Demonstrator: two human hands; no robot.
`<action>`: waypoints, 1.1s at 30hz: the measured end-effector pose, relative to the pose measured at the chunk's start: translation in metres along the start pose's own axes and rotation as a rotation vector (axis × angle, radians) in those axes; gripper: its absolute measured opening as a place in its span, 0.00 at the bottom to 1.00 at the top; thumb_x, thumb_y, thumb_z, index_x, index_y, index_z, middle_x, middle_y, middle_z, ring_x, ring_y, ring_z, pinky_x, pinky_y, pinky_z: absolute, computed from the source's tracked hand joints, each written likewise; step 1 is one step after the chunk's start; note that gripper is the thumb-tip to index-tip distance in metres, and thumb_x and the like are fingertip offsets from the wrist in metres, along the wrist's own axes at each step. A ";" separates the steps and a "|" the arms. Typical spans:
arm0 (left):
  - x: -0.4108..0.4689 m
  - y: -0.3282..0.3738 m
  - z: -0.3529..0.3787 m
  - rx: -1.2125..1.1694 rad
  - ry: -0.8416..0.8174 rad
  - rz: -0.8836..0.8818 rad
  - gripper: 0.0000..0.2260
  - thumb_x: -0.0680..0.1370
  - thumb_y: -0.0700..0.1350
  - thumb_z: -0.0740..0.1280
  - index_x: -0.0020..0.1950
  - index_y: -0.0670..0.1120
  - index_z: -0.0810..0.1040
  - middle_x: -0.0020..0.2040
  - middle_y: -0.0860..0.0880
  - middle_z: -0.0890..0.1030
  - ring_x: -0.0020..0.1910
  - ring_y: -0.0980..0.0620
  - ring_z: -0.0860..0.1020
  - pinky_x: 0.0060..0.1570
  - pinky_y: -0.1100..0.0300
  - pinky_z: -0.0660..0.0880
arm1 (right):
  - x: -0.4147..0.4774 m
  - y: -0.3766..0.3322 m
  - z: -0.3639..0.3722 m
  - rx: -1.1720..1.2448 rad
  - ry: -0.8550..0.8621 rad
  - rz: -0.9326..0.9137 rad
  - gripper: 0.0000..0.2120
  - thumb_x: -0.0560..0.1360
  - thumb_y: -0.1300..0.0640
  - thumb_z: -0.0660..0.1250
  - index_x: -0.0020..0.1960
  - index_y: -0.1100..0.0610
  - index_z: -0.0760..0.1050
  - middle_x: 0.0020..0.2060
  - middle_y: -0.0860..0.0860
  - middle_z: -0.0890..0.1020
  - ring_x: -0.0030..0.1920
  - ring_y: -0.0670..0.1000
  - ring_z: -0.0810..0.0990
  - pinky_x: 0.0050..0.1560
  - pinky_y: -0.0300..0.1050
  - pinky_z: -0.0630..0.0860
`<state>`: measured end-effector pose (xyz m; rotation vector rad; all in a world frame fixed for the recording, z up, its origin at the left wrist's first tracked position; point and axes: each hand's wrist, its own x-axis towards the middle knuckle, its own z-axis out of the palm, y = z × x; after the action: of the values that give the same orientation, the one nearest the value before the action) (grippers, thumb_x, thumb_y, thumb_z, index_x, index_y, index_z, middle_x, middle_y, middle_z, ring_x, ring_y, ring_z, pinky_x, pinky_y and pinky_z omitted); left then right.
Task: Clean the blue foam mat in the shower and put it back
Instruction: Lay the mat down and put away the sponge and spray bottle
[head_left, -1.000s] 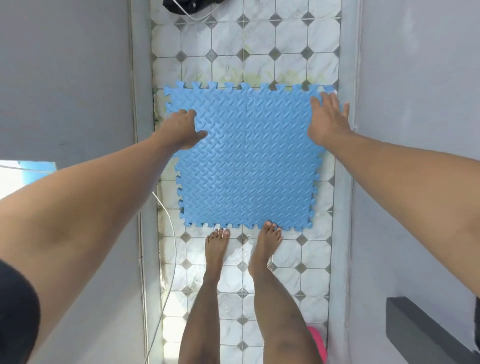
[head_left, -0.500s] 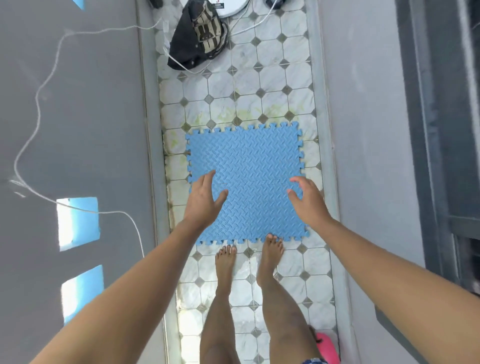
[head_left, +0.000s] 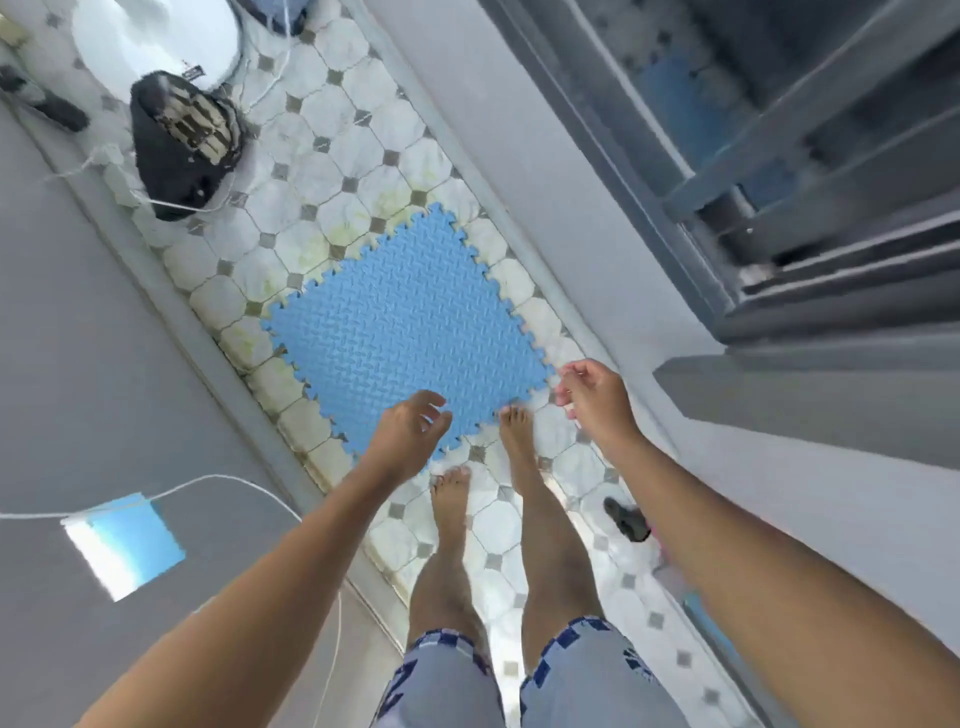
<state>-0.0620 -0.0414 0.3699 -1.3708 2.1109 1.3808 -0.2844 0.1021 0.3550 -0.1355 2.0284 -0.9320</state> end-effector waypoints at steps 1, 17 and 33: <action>-0.001 0.005 0.015 0.021 -0.056 0.028 0.12 0.82 0.46 0.69 0.62 0.42 0.80 0.47 0.50 0.81 0.44 0.50 0.80 0.53 0.53 0.78 | -0.016 0.024 -0.008 0.056 0.061 0.051 0.07 0.80 0.59 0.64 0.45 0.56 0.77 0.35 0.54 0.82 0.33 0.49 0.81 0.33 0.40 0.73; -0.065 0.058 0.330 0.396 -0.576 0.231 0.12 0.79 0.52 0.70 0.61 0.49 0.80 0.47 0.51 0.84 0.44 0.48 0.85 0.41 0.57 0.79 | -0.213 0.365 -0.137 0.656 0.503 0.597 0.03 0.78 0.57 0.66 0.49 0.56 0.77 0.40 0.56 0.84 0.37 0.54 0.82 0.30 0.41 0.75; 0.095 -0.048 0.688 0.834 -0.578 0.445 0.29 0.75 0.51 0.72 0.74 0.47 0.70 0.68 0.43 0.76 0.68 0.40 0.73 0.62 0.47 0.72 | 0.025 0.629 -0.185 0.514 0.735 0.654 0.34 0.70 0.45 0.73 0.72 0.52 0.66 0.60 0.54 0.79 0.51 0.59 0.83 0.22 0.37 0.74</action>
<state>-0.2467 0.4665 -0.0692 -0.1628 2.2026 0.6957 -0.2886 0.6443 -0.0141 1.2319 2.1370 -1.1101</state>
